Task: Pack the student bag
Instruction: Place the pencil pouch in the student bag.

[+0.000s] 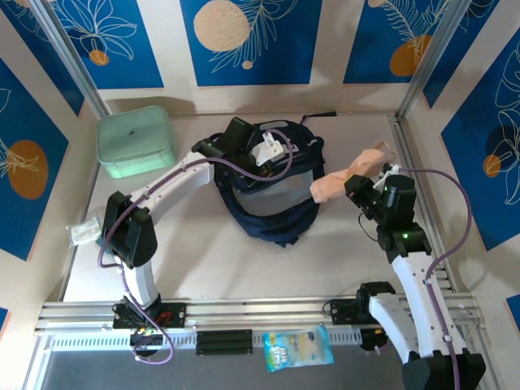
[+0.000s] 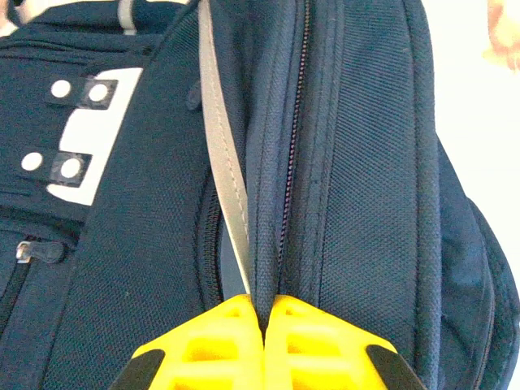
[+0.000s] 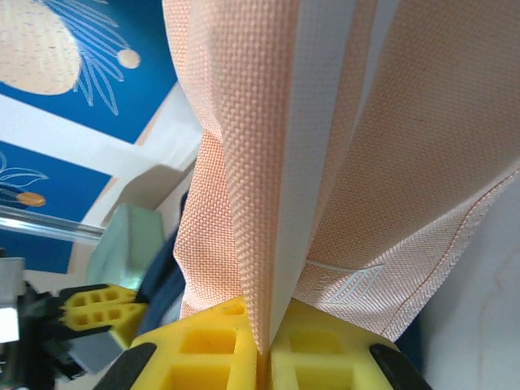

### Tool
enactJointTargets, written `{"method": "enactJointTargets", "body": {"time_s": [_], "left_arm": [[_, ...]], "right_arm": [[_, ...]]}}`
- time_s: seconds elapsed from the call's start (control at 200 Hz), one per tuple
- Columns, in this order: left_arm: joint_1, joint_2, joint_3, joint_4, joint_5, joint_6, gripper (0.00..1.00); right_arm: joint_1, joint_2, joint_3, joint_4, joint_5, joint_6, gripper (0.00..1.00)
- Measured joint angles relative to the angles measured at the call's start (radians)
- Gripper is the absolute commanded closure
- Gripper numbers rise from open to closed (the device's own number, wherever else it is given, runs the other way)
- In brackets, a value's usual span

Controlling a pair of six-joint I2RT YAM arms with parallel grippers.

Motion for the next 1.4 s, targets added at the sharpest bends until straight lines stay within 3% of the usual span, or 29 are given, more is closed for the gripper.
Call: {"method": "enactJointTargets", "body": {"time_s": [0.21,0.65,1.06,1.401], "left_arm": [[0.000,0.000,0.001,0.022,-0.033,-0.089,1.00],[0.001,-0.035,0.016,0.124,-0.021,-0.193,1.00],[0.001,-0.064,0.046,0.169,0.003,-0.263,1.00],[0.001,-0.071,0.044,0.185,0.013,-0.294,1.00]], "right_arm": [[0.058,0.023,-0.035,0.012,0.023,0.027,0.90],[0.288,0.388,-0.018,0.364,-0.046,0.220,0.91],[0.401,0.732,0.059,0.665,0.021,0.379,0.92],[0.408,1.057,0.127,0.991,0.034,0.442,0.92]]}}
